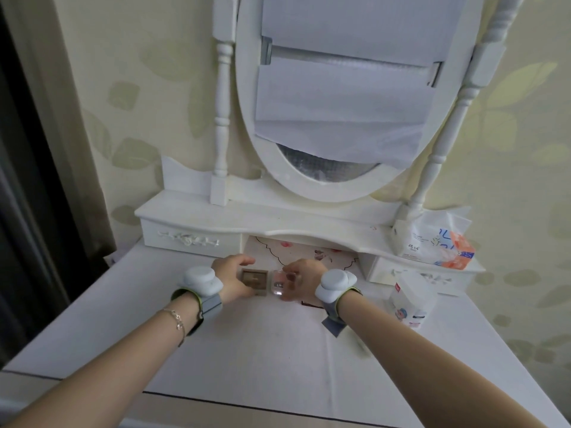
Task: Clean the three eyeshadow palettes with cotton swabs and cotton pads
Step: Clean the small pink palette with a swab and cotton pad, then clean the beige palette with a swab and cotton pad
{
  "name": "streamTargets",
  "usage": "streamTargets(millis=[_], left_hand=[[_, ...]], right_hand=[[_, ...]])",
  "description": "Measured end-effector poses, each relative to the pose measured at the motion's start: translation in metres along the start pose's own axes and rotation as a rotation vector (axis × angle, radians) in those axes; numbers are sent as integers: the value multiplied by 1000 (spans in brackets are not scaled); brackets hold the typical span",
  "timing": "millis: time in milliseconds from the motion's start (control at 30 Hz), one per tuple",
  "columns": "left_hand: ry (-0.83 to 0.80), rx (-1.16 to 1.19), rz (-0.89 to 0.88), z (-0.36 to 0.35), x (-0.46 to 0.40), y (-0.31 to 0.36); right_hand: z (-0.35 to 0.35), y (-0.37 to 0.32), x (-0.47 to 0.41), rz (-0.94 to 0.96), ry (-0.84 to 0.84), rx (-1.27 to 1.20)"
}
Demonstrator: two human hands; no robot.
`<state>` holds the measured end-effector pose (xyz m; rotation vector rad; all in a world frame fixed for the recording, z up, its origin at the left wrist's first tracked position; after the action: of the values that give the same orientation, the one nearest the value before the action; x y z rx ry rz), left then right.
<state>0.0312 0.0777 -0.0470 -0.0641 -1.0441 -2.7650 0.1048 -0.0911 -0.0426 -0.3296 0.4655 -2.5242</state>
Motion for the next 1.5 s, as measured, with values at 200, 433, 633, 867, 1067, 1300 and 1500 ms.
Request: streamTargets(millis=[200, 433, 633, 867, 1067, 1300, 1500], left_hand=[[-50, -71, -22, -8, -7, 1], [-55, -42, -21, -10, -11, -3], [-26, -72, -51, -10, -16, -4], [31, -118, -60, -9, -9, -3], [-4, -39, -105, -8, 15, 18], [-132, 33, -185, -24, 44, 47], [-237, 30, -293, -56, 78, 65]], right_hand=[[-7, 7, -3, -39, 20, -33], [-4, 8, -5, -25, -23, -8], [0, 8, -2, -24, -35, -8], [9, 7, 12, -46, -32, -64], [31, 6, 36, 31, 49, -142], [31, -5, 78, 107, -35, -167], [15, -4, 120, 172, -107, 84]])
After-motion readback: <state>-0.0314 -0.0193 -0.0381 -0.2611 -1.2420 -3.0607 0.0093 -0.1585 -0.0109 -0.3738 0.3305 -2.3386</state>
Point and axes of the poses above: each hand's wrist, its own x-axis away from the middle knuckle, its own z-axis out of the back of the hand, y = z × x, the point moved 3 cm from there along -x, towards the middle knuckle, and after that the axes turned 6 degrees about -x, right-handed, at the moved point
